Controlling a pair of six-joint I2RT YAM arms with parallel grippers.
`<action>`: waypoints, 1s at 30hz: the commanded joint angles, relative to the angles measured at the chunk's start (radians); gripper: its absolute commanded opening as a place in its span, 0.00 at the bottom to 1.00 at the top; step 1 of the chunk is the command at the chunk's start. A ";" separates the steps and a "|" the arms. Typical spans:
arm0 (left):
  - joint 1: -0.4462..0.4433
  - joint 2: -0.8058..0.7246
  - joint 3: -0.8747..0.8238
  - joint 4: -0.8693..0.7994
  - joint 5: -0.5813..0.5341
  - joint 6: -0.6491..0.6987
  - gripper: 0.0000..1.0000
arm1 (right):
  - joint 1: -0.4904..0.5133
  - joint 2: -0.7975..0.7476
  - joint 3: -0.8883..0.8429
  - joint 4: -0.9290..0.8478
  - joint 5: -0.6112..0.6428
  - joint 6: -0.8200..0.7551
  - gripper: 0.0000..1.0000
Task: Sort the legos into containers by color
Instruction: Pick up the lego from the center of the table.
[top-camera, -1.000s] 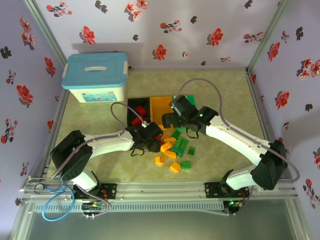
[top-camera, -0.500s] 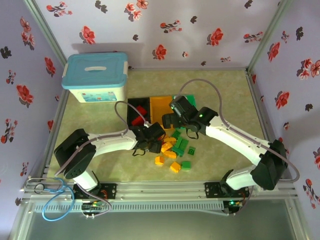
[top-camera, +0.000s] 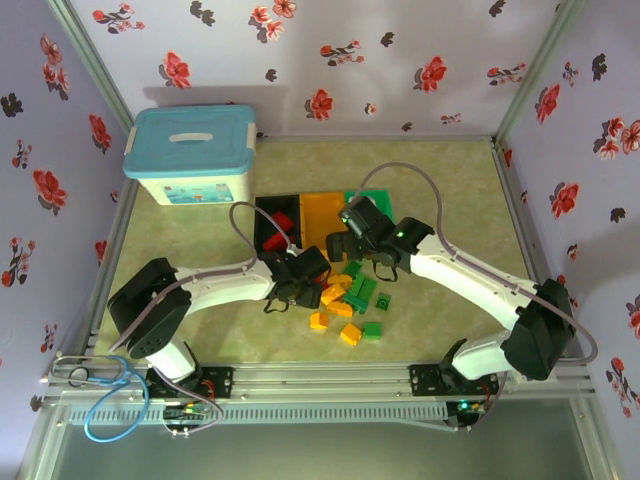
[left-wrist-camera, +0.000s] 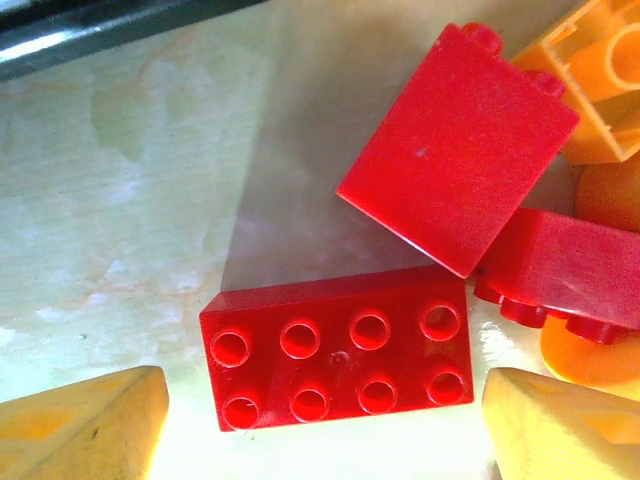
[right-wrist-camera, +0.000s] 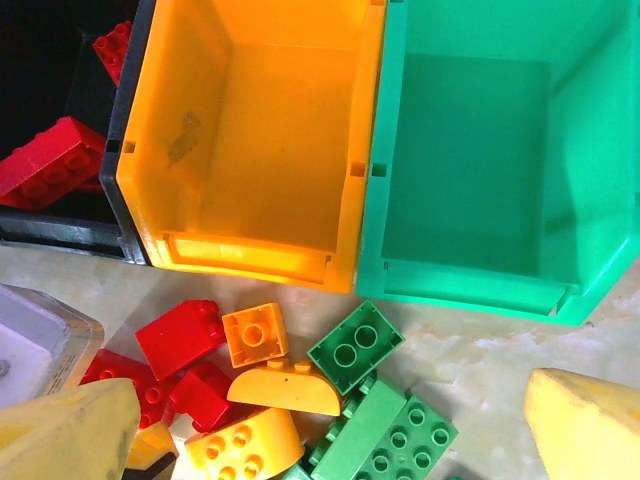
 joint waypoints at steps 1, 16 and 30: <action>-0.007 -0.011 -0.008 -0.023 -0.035 0.000 0.82 | -0.006 -0.026 -0.012 0.010 0.010 0.020 0.99; 0.007 0.070 -0.010 0.064 0.017 -0.020 0.82 | -0.009 -0.028 -0.033 0.013 0.022 0.024 0.99; 0.020 0.004 -0.032 0.037 -0.003 -0.032 0.50 | -0.018 -0.055 -0.037 0.003 0.040 0.021 0.99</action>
